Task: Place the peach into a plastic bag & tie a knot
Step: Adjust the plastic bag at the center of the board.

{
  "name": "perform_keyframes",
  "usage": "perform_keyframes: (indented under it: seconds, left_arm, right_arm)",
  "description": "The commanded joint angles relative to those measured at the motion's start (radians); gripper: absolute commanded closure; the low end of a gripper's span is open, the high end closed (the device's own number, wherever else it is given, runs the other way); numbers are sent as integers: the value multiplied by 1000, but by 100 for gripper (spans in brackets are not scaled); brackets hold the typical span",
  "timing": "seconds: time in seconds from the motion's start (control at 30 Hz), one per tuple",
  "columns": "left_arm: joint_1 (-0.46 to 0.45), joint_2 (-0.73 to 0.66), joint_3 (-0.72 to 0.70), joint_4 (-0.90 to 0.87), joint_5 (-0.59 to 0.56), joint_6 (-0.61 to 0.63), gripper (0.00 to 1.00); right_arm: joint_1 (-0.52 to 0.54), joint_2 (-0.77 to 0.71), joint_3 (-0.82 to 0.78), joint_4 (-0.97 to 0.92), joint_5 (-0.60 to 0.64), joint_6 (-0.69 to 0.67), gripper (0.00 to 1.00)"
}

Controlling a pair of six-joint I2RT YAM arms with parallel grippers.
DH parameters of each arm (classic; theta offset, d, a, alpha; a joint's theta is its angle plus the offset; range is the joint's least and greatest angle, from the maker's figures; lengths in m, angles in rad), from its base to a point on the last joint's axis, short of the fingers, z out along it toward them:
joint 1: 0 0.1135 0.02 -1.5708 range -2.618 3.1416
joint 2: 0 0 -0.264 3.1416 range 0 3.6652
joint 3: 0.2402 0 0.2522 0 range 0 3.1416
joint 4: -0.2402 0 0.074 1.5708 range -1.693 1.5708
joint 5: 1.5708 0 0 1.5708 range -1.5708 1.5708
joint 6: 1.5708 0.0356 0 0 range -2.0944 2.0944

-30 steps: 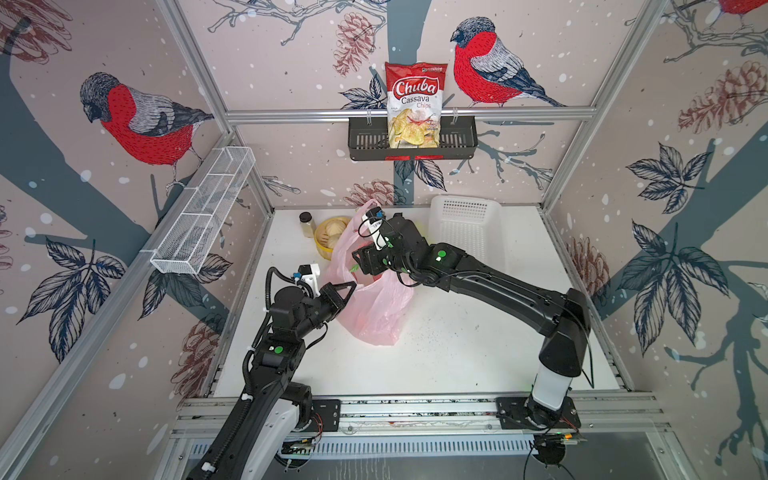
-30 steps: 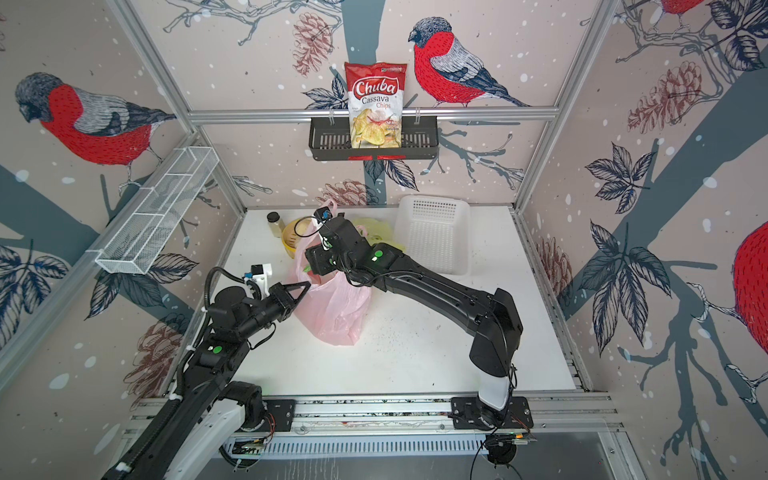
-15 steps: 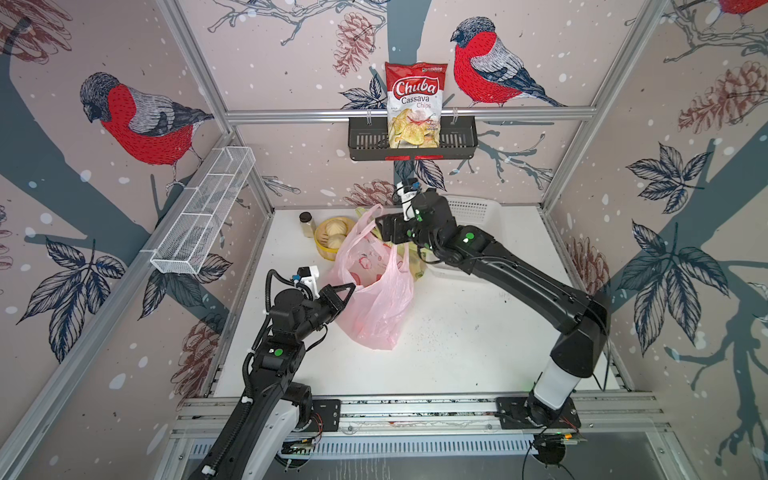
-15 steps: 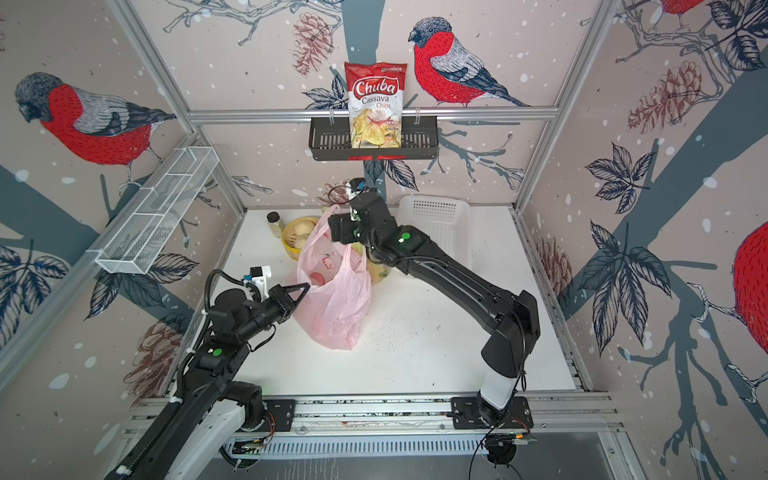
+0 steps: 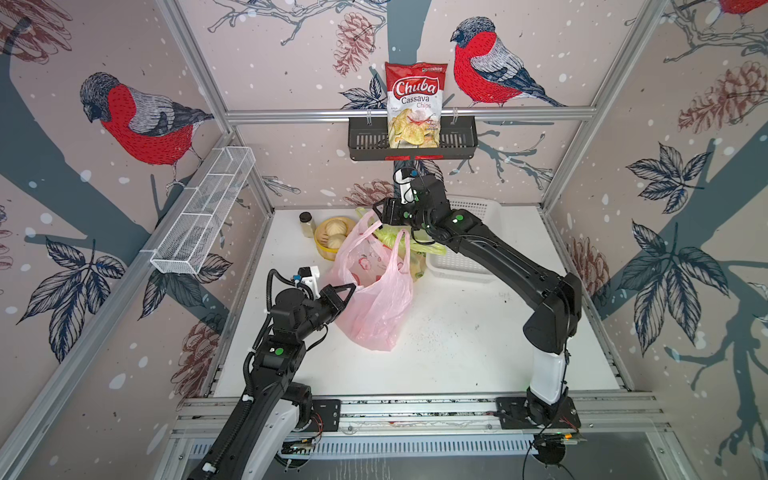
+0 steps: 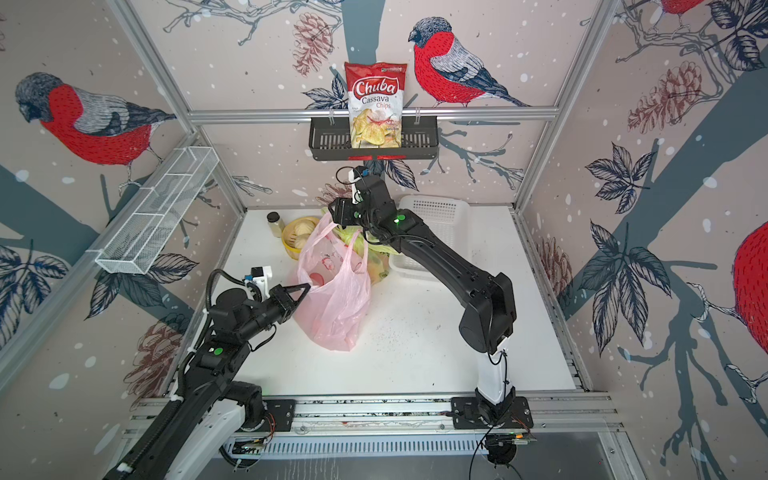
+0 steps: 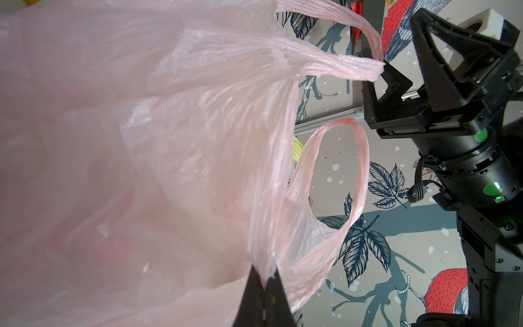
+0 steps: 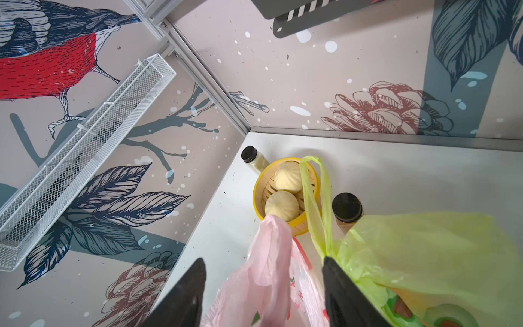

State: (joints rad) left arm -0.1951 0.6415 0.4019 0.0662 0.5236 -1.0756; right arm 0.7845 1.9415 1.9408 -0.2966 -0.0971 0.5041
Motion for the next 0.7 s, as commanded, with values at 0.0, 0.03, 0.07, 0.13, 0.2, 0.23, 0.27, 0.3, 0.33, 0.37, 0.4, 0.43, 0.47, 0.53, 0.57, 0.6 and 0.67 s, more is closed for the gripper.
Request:
perform_keyframes:
  seconds: [0.0,0.03,0.07,0.13,0.2,0.23,0.27,0.3,0.33,0.37,0.4,0.43,0.47,0.53,0.57,0.6,0.67]
  left_arm:
    - [-1,-2,2,33,5,-4,100]
    - [-1,-2,2,33,4,-4,100]
    - [-1,-2,2,33,5,-4,100]
    - [-1,-2,3,31,5,-4,100]
    - [0,-2,3,31,4,-4,100]
    - [-1,-5,3,28,3,-3,100]
    - [-1,-6,3,28,3,-3,100]
    - [-1,-7,5,25,2,-1,100]
    - [-1,-9,8,16,0,4,100]
    - [-1,-12,14,1,-2,14,100]
    - [0,-18,28,-26,-8,35,97]
    - [0,-27,52,-65,-17,67,82]
    - [-1,-37,79,-110,-30,102,67]
    - [0,-72,173,-253,-105,222,50]
    - [0,-98,212,-296,-140,268,46]
    - [-1,-123,253,-330,-176,330,43]
    - [-1,-187,321,-352,-249,421,36]
  right_arm:
    - [8,0,3,3,-2,18,39]
    - [12,0,1,3,3,16,40]
    - [12,1,0,2,5,17,42]
    - [14,6,2,2,-7,21,52]
    - [19,10,11,5,-24,21,65]
    - [22,13,19,6,-31,18,72]
    - [27,15,28,4,-33,16,78]
    - [34,15,41,-2,-32,12,86]
    - [41,15,56,-8,-29,6,93]
    - [48,13,71,-14,-32,-2,98]
    - [58,7,88,-21,-41,-15,100]
    - [72,0,111,-34,-49,-32,100]
    - [84,-5,135,-53,-52,-48,100]
    - [118,-20,198,-112,-61,-93,100]
    - [131,-25,226,-140,-75,-112,100]
    - [144,-30,264,-182,-92,-133,100]
    - [162,-32,335,-265,-128,-168,100]
